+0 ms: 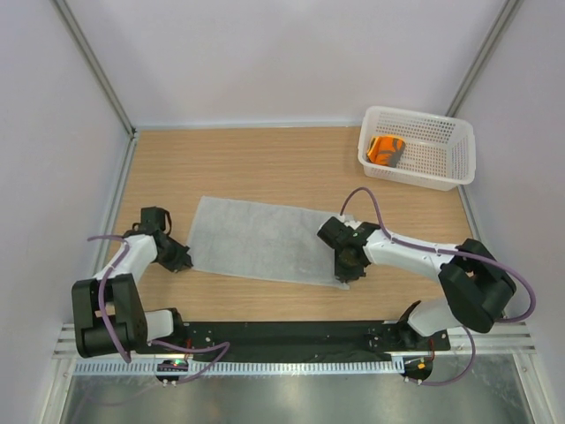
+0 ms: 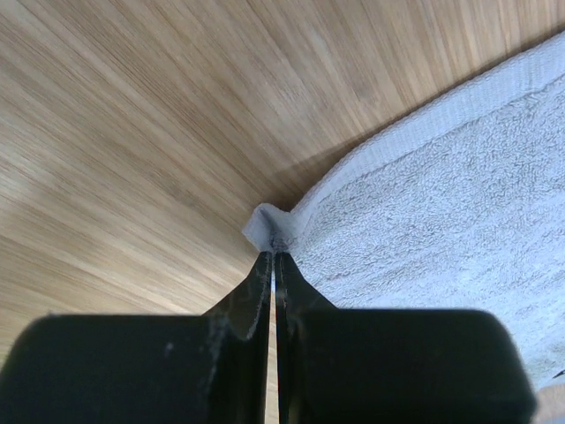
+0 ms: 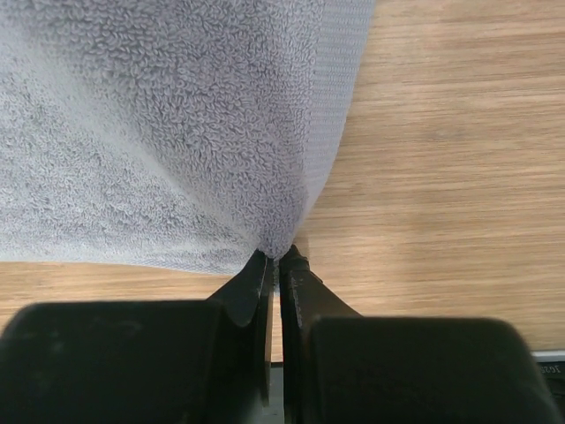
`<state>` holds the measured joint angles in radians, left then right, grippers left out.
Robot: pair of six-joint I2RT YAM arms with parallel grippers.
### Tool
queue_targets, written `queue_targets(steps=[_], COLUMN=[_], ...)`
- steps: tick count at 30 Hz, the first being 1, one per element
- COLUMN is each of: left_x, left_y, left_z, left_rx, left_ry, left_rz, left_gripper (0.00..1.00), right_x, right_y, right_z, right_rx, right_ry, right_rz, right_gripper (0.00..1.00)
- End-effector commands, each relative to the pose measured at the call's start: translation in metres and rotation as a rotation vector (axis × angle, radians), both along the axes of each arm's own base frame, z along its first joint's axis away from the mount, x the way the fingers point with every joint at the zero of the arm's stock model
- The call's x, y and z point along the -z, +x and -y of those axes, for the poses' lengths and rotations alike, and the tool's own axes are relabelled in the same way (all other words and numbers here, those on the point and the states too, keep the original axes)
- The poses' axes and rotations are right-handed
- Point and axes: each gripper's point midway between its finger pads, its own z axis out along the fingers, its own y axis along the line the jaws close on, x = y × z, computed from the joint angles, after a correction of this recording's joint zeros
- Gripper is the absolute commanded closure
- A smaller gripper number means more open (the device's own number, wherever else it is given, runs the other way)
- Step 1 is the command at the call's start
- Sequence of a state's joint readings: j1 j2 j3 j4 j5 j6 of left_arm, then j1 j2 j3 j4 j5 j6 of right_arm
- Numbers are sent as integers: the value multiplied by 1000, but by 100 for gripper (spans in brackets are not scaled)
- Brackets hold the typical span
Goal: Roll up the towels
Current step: Fold the towel
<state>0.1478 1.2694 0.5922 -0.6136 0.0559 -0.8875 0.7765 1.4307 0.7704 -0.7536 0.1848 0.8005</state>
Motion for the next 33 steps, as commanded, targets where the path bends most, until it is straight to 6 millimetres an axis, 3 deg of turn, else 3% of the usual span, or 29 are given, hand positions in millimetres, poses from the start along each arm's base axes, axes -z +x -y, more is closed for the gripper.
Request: queue_targets(steps=[1,6,14,21,27,33], left_x=[-4,-20,-80,-120,-124,-126], left_y=[-8,-8,7,6,18,51], left_z=[12,17,8,-2,-8,-13], left_rx=[14,17,99,122,160,185], left_ry=[-43,-58,9,80,108,112], left_rz=[-16,12,68,115,104,95], left_gripper=[99,100,99,100,100,100], right_x=[-5,-21,-56,-39,-35,-41], right_y=[-2,-1,16,20,26,43], right_z=[12,7,-9,-30,-39,-42], right_rx=[-22,-19,-62,-95,-98,-70], right_ry=[-39,10,32,67,90,169], right_rz=[6,34,67,-10,-64,-107], right_gripper=[99,99,99,99,99,99])
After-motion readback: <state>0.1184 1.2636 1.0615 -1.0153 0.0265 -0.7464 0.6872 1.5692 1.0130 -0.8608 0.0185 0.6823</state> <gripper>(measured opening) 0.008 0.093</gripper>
